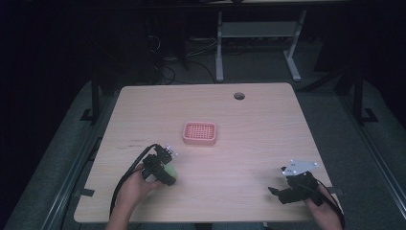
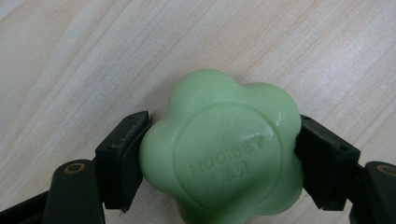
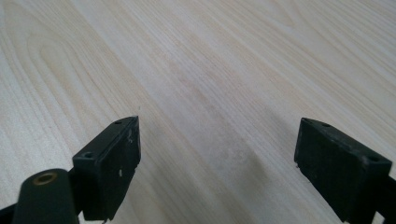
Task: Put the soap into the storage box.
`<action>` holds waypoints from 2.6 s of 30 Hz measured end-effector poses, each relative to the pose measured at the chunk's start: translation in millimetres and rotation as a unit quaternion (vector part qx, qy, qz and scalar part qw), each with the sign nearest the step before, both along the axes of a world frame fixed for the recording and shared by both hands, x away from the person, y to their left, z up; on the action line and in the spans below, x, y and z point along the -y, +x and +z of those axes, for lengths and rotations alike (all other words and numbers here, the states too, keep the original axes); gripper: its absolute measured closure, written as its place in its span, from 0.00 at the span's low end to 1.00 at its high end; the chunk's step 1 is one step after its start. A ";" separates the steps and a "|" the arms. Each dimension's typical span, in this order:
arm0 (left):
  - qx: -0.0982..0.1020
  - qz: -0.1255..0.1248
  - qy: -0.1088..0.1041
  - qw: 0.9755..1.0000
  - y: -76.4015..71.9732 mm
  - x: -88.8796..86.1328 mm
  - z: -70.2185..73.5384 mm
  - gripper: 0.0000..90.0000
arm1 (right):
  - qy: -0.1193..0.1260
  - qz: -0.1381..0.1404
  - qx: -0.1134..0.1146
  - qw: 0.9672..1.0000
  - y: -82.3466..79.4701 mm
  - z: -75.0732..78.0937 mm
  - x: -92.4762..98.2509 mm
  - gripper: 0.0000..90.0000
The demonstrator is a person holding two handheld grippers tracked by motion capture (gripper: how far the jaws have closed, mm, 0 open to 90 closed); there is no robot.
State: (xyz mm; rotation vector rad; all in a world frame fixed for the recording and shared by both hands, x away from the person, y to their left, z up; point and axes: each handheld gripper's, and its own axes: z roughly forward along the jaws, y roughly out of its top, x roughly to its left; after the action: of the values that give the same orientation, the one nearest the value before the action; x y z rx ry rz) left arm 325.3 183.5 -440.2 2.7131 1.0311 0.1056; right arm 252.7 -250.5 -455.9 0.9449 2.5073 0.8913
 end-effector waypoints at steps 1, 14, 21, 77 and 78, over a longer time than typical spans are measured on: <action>0.001 0.001 0.000 1.000 -0.4 0.3 0.1 0.28 | 0.001 0.001 0.000 1.000 0.1 -0.2 0.0 0.16; 0.005 -0.003 -0.006 1.000 -0.9 0.1 5.3 0.29 | 0.000 0.002 0.002 1.000 0.5 -0.2 0.7 0.16; 0.005 -0.009 -0.010 1.000 2.2 6.2 14.8 0.29 | 0.004 -0.001 0.001 1.000 0.0 0.5 -0.9 0.16; 0.031 -0.019 -0.035 0.999 83.4 47.2 56.0 0.30 | 0.020 -0.012 0.002 1.000 -1.1 2.8 4.6 0.16; 0.033 -0.018 -0.038 0.999 84.5 48.6 56.1 0.30 | 0.021 -0.012 0.003 1.000 -1.1 2.7 4.8 0.16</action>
State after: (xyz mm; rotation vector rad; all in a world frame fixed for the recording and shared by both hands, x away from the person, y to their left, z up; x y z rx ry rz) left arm 409.8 134.9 -384.1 2.6396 0.9483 0.1458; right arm 251.7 -255.3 -453.2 0.9814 2.4755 0.9416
